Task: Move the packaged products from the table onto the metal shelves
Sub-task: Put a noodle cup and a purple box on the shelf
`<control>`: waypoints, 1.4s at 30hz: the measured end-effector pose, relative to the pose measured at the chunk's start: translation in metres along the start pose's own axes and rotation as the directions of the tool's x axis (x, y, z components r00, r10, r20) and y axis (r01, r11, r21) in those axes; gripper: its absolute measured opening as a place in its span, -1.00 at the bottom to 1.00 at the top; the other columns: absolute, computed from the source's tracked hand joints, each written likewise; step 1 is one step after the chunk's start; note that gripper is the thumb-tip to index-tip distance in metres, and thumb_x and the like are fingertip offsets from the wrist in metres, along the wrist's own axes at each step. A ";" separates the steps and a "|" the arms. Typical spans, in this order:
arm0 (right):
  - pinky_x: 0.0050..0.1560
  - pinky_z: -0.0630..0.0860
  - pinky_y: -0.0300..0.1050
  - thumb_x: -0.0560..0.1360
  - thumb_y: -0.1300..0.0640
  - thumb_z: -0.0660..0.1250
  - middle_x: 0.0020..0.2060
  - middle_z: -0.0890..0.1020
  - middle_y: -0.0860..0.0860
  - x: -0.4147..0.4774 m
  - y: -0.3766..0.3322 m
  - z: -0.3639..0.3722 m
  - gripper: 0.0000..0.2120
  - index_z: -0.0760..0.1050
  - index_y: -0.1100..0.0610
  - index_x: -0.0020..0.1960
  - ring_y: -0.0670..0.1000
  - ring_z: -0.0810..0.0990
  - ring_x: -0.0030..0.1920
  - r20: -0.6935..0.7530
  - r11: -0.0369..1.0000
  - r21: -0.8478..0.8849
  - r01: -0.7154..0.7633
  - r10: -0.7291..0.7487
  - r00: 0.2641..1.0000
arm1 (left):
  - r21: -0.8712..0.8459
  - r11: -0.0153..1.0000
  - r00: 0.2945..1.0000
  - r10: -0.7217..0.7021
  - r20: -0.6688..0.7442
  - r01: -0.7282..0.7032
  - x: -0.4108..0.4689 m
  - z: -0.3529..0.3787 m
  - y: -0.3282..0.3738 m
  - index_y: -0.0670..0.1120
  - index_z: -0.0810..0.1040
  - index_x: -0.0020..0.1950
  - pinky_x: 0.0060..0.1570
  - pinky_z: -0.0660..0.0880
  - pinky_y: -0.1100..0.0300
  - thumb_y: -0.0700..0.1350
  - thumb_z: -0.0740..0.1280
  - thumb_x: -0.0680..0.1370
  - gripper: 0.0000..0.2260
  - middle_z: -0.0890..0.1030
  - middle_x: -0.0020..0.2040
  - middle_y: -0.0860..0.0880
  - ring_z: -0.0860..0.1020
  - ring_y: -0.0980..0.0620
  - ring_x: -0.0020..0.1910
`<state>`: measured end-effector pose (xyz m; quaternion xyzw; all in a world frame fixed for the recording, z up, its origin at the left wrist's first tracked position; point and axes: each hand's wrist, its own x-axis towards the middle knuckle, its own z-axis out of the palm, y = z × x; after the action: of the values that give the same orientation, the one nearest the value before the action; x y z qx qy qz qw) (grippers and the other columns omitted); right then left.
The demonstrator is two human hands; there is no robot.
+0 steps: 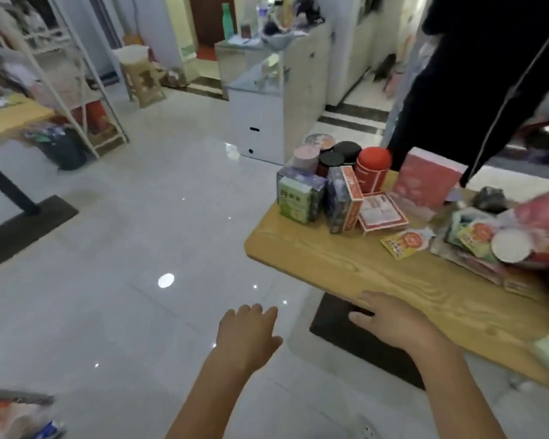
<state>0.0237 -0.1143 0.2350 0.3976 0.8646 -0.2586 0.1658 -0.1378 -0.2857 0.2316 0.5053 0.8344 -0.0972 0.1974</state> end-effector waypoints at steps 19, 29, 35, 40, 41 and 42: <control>0.33 0.24 -0.17 0.58 -0.10 0.23 0.44 0.32 0.01 -0.065 0.347 -0.067 -0.48 0.25 0.04 0.48 0.02 0.31 0.41 -0.139 0.838 0.307 -0.450 0.508 0.850 | 0.081 0.940 0.937 0.319 0.141 -0.333 0.120 -0.025 0.296 0.04 0.14 0.53 0.32 0.26 0.03 0.13 0.13 0.62 -0.50 0.33 0.45 -0.03 0.30 -0.06 0.40; 0.20 0.44 -0.06 0.52 -0.13 0.27 0.37 0.38 0.02 -0.043 0.414 -0.045 -0.44 0.27 0.01 0.45 0.06 0.44 0.28 -0.170 0.781 0.342 -0.522 0.598 0.783 | 0.189 0.903 0.918 0.356 0.175 -0.386 0.201 -0.046 0.358 0.02 0.07 0.56 0.38 0.24 -0.01 0.16 0.13 0.62 -0.44 0.22 0.52 -0.07 0.19 -0.09 0.49; 0.40 0.29 -0.03 0.55 -0.05 0.28 0.55 0.03 0.02 -0.005 0.445 -0.059 -0.29 -0.01 0.03 0.56 0.07 0.14 0.50 -0.219 0.745 0.321 -0.584 0.659 0.720 | 0.190 0.883 0.904 0.416 0.102 -0.428 0.275 -0.063 0.417 -0.02 -0.11 0.58 0.46 0.07 -0.06 0.19 0.15 0.60 -0.32 -0.02 0.58 -0.11 -0.02 -0.12 0.55; 0.51 -0.06 0.06 0.51 -0.17 0.28 0.56 -0.07 0.08 0.039 0.474 -0.076 -0.17 -0.13 0.03 0.57 0.09 -0.08 0.55 -0.345 0.804 0.222 -0.552 0.594 0.727 | 0.138 0.881 0.892 0.451 0.039 -0.452 0.334 -0.078 0.462 -0.04 -0.20 0.57 0.48 0.02 -0.09 0.24 0.25 0.53 -0.16 -0.08 0.58 -0.13 -0.07 -0.14 0.55; 0.50 -0.11 0.07 0.48 -0.24 0.28 0.56 -0.06 0.09 0.048 0.479 -0.079 -0.13 -0.12 0.03 0.57 0.09 -0.08 0.55 -0.353 0.804 0.219 -0.552 0.593 0.724 | 0.122 0.882 0.890 0.454 0.033 -0.455 0.345 -0.078 0.469 -0.04 -0.18 0.58 0.48 0.03 -0.10 0.24 0.28 0.51 -0.14 -0.07 0.58 -0.13 -0.06 -0.15 0.55; 0.50 -0.16 0.06 0.44 -0.31 0.28 0.56 -0.07 0.09 0.057 0.485 -0.082 -0.07 -0.14 0.03 0.57 0.09 -0.09 0.55 -0.352 0.804 0.207 -0.558 0.593 0.724 | 0.105 0.883 0.889 0.457 0.033 -0.458 0.355 -0.077 0.476 -0.04 -0.16 0.58 0.48 0.02 -0.11 0.25 0.29 0.49 -0.12 -0.06 0.58 -0.14 -0.06 -0.16 0.55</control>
<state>0.3561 0.2341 0.1202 0.6970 0.7012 -0.1445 0.0401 0.1185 0.2520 0.1673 0.6974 0.6845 -0.0953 0.1898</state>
